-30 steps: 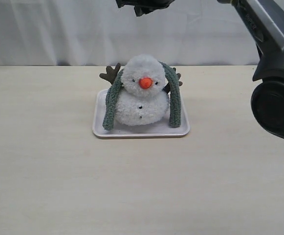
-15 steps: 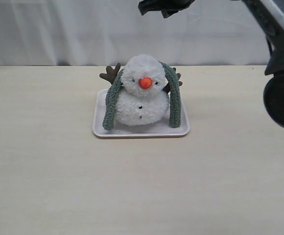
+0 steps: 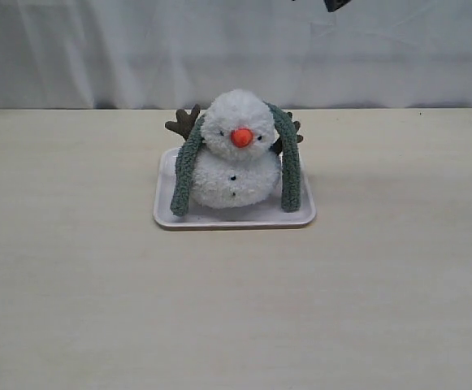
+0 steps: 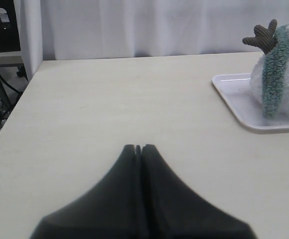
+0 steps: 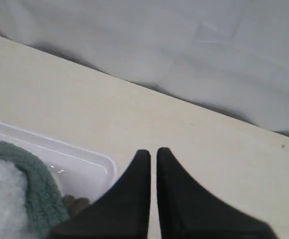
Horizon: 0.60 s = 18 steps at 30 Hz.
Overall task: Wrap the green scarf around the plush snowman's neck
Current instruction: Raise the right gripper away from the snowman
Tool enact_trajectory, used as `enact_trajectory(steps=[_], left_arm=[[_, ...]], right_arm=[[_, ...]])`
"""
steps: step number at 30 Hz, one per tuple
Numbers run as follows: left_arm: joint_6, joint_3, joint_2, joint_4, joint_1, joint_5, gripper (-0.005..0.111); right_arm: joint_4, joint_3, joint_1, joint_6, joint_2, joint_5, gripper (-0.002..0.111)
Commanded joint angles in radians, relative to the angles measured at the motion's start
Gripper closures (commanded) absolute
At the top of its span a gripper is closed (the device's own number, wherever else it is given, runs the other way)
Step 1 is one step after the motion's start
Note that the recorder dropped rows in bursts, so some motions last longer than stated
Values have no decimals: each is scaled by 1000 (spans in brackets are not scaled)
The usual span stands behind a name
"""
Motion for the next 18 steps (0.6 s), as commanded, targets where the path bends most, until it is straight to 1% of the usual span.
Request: enact_trajectory(steps=[1,2,4,7,8,11,13,15,18], left_arm=[[-4,2,-2,1,-2,-13,107],[-4,2,-2,1,-2,-13,107],[-4,2,-2,1,-2,-13,107],[-4,2,-2,1,-2,-13,107],[-4,2,-2,1,-2,-13,107],[-4,2,-2,1,-2,-13,107],[-4,2,-2,1,-2,-15,107],[-4,2,-2,1,-2,-14,107],[-4,2,-2,1,-2,-14,107]], right_arm=[[-39,158,-33,9,-154,2,104],[-25,218,-41,11,-196,2,104],[18,336,-55,15,-281,-89,104],[52,628,-60,41,-432,-313,104],[56,758,-60,66,-499,-432,104],[130,1044,-57,77,-633,-721,104],[174,1170,-55,66,-679,-851,104],[216,1231,-55,47,-689,-830,104],[231,1259,-55,45,-653,-754,102]])
